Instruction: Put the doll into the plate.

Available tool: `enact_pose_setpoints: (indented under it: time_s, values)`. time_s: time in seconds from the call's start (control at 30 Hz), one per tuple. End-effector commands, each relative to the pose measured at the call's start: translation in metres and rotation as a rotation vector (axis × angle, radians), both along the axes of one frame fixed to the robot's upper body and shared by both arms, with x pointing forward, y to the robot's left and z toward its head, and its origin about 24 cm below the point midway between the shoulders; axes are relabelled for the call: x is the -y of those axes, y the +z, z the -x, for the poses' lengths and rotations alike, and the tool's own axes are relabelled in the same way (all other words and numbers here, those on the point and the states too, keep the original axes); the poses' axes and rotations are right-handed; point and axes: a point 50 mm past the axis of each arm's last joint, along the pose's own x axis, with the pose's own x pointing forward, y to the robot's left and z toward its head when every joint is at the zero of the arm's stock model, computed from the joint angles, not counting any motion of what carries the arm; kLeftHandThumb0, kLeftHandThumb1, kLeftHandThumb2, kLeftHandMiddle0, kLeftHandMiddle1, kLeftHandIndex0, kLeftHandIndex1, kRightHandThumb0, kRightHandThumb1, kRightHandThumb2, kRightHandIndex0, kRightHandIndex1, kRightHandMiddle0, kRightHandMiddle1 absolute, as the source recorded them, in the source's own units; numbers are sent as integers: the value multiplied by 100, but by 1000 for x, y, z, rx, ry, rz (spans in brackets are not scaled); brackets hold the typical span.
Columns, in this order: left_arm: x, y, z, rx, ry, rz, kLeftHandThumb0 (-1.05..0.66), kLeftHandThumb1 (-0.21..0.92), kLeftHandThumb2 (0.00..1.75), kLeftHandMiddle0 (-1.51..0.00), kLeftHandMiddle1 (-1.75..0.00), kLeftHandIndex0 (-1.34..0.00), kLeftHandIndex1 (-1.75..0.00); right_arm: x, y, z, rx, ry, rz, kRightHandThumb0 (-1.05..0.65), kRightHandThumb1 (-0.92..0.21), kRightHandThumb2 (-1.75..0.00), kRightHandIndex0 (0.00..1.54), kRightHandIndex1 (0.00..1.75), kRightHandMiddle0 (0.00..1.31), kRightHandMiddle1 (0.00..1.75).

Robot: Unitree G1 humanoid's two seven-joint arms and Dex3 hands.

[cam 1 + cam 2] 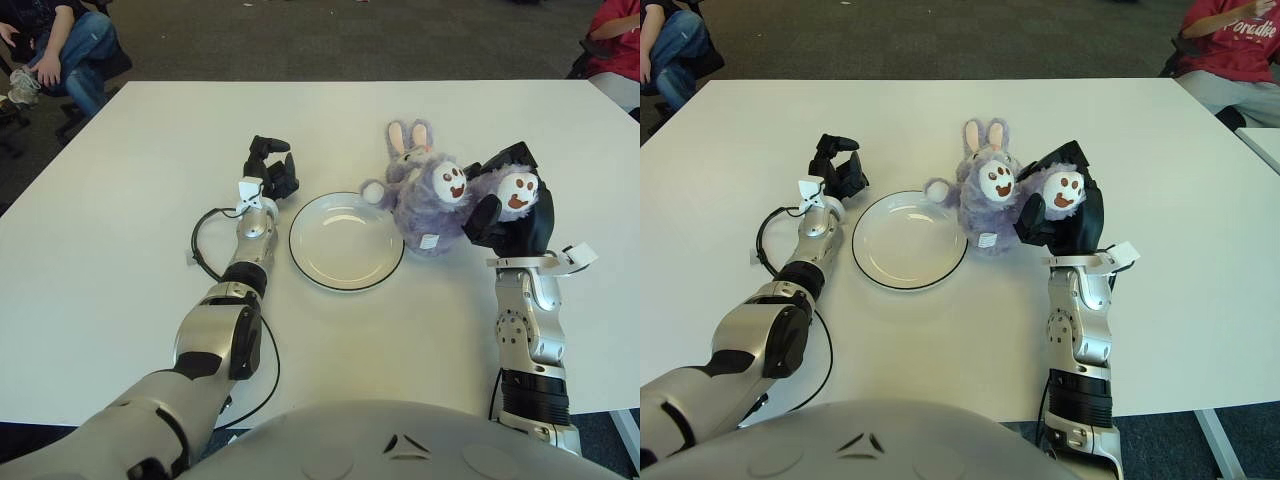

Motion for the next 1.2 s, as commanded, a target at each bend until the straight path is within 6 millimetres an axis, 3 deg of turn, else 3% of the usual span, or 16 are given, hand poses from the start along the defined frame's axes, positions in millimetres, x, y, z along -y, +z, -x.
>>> enact_pose_setpoints:
  time_s: [0.0,0.53,1.17]
  values:
    - [-9,-47,32,-165,37,14,-40,57,100,-102,-175,-42,-175,1,6,-1,16,-7,-28,0,-23,-134,73,149,53,175]
    - [-8,-47,33,-162,32,15,-41,57,100,-103,-175,-42,-175,1,6,-1,12,2,-31,0,-17,-134,83,128,64,175]
    - [-9,-48,32,-177,36,21,-41,56,101,-101,-175,-42,-175,9,14,-10,-1,-29,25,0,-20,-128,84,123,61,175]
